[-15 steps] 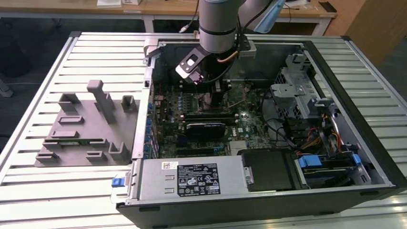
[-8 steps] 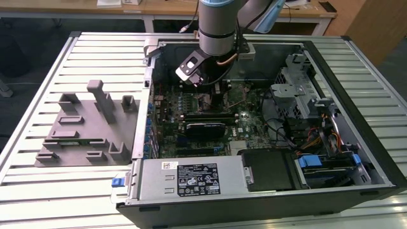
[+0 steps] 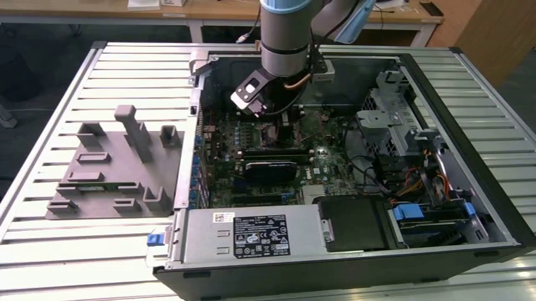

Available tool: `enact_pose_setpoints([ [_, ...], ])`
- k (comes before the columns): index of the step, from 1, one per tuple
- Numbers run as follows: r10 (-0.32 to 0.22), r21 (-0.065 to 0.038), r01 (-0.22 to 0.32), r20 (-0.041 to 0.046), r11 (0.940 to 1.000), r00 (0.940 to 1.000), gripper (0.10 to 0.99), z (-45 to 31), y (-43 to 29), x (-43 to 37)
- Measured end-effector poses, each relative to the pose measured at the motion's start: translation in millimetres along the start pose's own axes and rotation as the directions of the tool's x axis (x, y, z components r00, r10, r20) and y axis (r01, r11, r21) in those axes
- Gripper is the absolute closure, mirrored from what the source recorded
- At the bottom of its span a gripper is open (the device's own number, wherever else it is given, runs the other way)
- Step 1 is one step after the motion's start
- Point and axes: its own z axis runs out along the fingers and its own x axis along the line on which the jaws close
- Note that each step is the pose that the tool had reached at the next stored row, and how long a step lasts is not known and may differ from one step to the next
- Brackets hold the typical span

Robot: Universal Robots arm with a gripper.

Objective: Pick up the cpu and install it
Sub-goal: 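Place the cpu into insertion slot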

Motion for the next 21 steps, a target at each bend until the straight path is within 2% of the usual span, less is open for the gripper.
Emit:
enact_pose_setpoints([
  [9,0.0,0.0,0.0,0.0004,1.0,1.0,0.545,5.6,-1.5,0.5],
  [16,0.0,0.0,0.0,0.0008,1.0,1.0,0.545,5.7,-1.6,0.4],
  [18,0.0,0.0,0.0,0.0007,1.0,1.0,0.533,5.7,-1.6,0.4],
  [19,0.0,0.0,0.0,0.0005,1.0,1.0,0.475,5.7,-1.6,0.4],
  [21,0.001,0.0,-0.001,0.0004,1.0,1.0,0.475,5.7,-1.6,0.6],
])
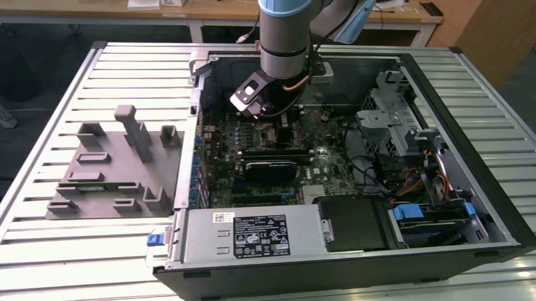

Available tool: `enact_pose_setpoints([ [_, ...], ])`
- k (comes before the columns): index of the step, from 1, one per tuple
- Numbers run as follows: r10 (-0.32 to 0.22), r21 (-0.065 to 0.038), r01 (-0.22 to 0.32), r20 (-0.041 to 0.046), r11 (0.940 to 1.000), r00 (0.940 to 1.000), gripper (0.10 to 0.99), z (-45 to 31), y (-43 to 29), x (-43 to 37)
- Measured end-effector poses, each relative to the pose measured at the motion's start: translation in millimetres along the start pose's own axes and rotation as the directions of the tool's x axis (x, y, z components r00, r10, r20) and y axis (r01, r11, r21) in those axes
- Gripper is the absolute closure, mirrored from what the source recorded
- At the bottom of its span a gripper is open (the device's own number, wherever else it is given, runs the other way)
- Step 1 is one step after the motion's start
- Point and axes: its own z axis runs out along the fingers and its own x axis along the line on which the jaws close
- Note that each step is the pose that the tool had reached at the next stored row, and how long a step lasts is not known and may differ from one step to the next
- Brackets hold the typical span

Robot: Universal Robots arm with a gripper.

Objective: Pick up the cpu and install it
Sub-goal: 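Place the cpu into insertion slot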

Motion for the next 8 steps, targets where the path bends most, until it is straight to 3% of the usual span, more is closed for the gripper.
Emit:
enact_pose_setpoints([
  [8,0.0,0.0,0.0,-0.0052,1.0,1.0,0.475,-5.7,0.3,0.0],
])
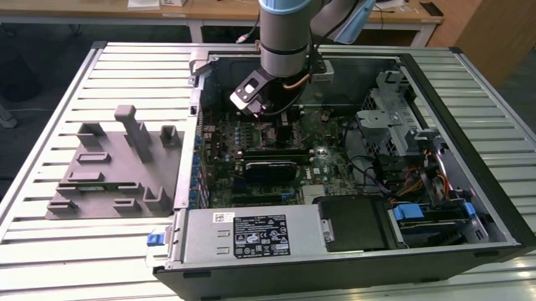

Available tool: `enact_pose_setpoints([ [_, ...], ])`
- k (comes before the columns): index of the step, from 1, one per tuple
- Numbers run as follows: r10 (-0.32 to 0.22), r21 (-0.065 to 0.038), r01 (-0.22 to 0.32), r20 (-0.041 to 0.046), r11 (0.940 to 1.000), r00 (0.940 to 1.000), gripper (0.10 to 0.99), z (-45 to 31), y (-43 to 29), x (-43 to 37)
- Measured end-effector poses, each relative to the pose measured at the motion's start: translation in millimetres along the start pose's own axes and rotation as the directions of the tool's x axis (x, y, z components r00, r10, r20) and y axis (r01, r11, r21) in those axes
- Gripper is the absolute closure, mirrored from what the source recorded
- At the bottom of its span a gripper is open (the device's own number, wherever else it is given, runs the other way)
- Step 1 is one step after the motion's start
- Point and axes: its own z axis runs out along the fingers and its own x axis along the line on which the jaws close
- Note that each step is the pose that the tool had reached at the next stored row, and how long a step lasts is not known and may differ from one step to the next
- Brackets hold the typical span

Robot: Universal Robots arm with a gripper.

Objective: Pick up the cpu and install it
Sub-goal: 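Place the cpu into insertion slot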

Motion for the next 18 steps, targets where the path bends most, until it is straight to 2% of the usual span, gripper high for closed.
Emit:
enact_pose_setpoints([
  [3,0.0,0.0,0.0,-0.0031,1.0,1.0,0.475,-1.3,0.1,0.0],
  [6,0.001,0.0,-0.001,-0.0154,1.0,0.9999,0.475,-1.4,0.1,0.0],
  [18,0.001,0.0,-0.001,-0.0177,1.0,0.9998,0.475,-4.0,0.2,0.0],
])
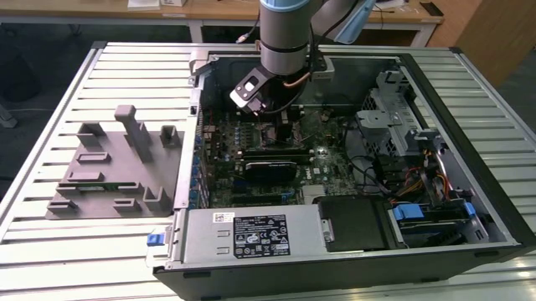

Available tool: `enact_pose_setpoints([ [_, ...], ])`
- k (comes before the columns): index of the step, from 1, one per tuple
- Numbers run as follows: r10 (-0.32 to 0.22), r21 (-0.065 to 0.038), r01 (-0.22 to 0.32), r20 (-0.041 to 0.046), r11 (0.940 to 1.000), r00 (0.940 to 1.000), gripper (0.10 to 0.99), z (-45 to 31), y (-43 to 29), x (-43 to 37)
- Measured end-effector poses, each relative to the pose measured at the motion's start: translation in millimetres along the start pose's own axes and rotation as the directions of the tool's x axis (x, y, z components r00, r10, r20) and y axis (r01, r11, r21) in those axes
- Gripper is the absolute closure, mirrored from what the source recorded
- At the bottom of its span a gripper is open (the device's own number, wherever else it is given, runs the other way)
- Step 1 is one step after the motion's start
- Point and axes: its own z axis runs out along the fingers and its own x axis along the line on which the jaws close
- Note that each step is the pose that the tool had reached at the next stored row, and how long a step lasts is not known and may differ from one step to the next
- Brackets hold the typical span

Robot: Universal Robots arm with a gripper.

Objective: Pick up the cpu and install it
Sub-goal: 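Place the cpu into insertion slot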

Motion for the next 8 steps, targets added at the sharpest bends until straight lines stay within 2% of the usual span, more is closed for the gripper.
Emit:
enact_pose_setpoints([
  [8,0.0,0.0,0.0,0.0004,1.0,1.0,0.475,4.2,-0.2,-0.1],
])
